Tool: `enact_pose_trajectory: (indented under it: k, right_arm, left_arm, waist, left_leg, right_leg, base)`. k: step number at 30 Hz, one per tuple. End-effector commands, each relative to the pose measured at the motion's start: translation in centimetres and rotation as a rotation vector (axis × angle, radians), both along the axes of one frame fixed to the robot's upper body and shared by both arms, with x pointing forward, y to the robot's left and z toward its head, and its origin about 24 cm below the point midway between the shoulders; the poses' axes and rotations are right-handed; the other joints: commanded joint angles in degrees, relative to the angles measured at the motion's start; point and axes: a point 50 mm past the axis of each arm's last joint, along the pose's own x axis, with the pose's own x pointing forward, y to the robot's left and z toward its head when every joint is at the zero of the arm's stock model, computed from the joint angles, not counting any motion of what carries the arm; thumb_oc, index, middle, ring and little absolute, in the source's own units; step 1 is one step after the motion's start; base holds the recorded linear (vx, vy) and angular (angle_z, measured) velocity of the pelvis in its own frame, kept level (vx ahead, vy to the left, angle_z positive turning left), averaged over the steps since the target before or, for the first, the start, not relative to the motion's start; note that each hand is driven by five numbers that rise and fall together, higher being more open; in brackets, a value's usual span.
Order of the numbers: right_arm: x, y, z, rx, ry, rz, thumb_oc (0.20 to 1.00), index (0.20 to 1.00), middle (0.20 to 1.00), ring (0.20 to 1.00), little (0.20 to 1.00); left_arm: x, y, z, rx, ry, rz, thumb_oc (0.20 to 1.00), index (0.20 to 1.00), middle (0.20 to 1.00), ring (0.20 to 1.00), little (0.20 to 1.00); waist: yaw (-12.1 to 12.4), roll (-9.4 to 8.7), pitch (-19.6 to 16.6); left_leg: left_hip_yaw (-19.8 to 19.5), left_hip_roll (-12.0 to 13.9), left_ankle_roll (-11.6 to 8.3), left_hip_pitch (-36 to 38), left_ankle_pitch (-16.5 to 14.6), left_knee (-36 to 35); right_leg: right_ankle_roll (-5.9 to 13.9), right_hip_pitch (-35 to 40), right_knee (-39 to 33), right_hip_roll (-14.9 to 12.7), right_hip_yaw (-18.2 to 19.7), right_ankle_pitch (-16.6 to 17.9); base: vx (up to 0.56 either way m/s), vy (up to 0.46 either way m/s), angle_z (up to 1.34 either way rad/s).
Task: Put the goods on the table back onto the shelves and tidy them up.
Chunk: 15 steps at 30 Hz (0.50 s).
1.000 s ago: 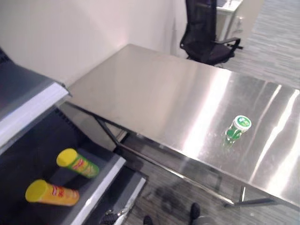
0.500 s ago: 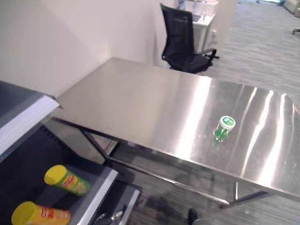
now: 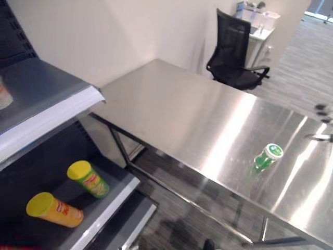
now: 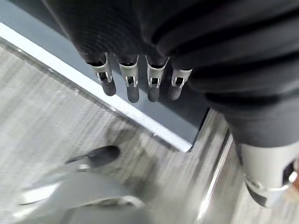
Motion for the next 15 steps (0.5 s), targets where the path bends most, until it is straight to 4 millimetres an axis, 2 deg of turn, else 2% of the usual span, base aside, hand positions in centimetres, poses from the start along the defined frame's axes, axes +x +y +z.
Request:
enact_pose_trajectory:
  k: [1,2,7,15]
  right_arm:
    - [0.6,-0.2,0.4,-0.135,0.046,0.023,1.0,1.0,1.0,1.0,1.0]
    - [0.6,-0.2,0.4,-0.135,0.046,0.025,1.0,1.0,1.0,1.0,1.0]
    - [1.3,-0.3,-2.3,-0.203,0.142,0.002,1.0,1.0,1.0,1.0,1.0]
    - [1.7,-0.5,-3.8,-0.236,0.184,-0.027,1.0,1.0,1.0,1.0,1.0]
  left_arm:
    - [1.8,0.3,0.4,0.002,-0.059,-0.006,1.0,1.0,1.0,1.0,1.0]
    - [1.8,0.3,0.4,0.002,-0.059,-0.005,1.0,1.0,1.0,1.0,1.0]
    - [1.7,0.1,0.3,-0.004,-0.054,-0.011,1.0,1.0,1.0,1.0,1.0]
    - [2.0,0.1,0.3,0.005,-0.058,-0.01,1.0,1.0,1.0,1.0,1.0]
  waist:
    - [1.23,-0.22,1.02]
    - [1.15,-0.22,1.01]
    - [1.8,0.13,0.83]
    - [2.14,0.27,0.79]
  left_leg:
    - [-1.31,5.13,-4.69,-1.3,0.66,0.72]
    - [-1.34,5.13,-4.69,-1.31,0.66,0.72]
    - [-1.83,5.42,-4.93,-1.38,0.94,0.7]
    - [-2.79,5.43,-4.96,-1.52,1.01,0.63]
  right_leg:
    - [3.45,2.0,2.54,-2.66,-2.02,-3.67]
    - [3.45,2.02,2.53,-2.66,-2.05,-3.67]
    - [3.25,2.85,2.24,-2.44,-2.83,-3.92]
    - [3.03,3.42,2.68,-2.44,-3.81,-4.45]
  base:
    - [0.0,-0.049,0.21]
    - [0.01,-0.037,0.18]
    - [0.01,-0.017,0.03]
    - [0.01,-0.014,0.1]
